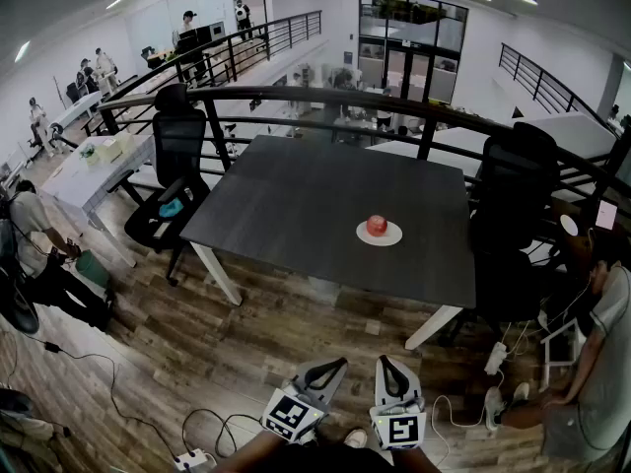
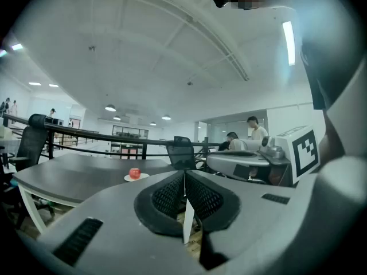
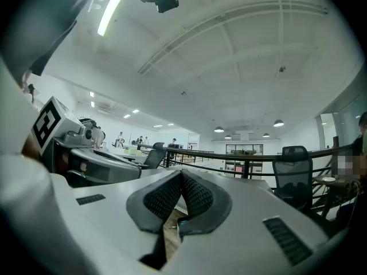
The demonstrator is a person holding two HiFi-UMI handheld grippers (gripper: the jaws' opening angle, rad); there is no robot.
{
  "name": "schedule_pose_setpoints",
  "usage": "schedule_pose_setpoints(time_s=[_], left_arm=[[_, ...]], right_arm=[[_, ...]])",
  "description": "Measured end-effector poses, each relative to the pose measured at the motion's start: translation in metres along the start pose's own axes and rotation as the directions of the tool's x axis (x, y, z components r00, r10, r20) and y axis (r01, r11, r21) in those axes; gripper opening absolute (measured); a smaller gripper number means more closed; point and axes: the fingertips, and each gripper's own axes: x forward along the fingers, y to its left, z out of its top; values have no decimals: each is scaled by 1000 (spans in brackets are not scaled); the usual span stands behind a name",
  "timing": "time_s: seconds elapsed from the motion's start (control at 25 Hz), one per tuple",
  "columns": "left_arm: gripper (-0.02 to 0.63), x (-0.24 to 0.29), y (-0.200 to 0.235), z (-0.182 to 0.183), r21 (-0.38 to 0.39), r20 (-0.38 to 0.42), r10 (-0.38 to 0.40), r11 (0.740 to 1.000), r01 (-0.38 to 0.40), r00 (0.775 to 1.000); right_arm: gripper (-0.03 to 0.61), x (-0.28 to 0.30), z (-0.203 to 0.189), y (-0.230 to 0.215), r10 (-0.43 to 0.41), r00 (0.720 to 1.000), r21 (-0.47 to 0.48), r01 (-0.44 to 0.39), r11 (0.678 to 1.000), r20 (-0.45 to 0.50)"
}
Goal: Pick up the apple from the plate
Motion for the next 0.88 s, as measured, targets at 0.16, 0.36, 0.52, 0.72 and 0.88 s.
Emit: schedule_pose_setpoints(time_s=[0.16,0.36,0.52,0.72,0.88], left_arm=[[26,2,-1,6,4,5,2,1000,-2,1000],[27,-7,1,5,7,3,1,1000,-1,1000],[26,-3,6,6,18,8,-17,1000,17,1000],[27,-6,17,6,15,5,-37,999,37,999],[27,-12,35,5,19,11,-38,999,38,999]], right_arm=[[25,2,6,-2,12,999,-19,-11,1000,30],[25,2,9,12,31,999,-21,-30,999,29],[25,12,9,11,25,999,-11,-25,1000,23],[25,24,10,20,23,999,-6,-22,1000,22],[25,38,9,26,20,999,1,-20,1000,36]])
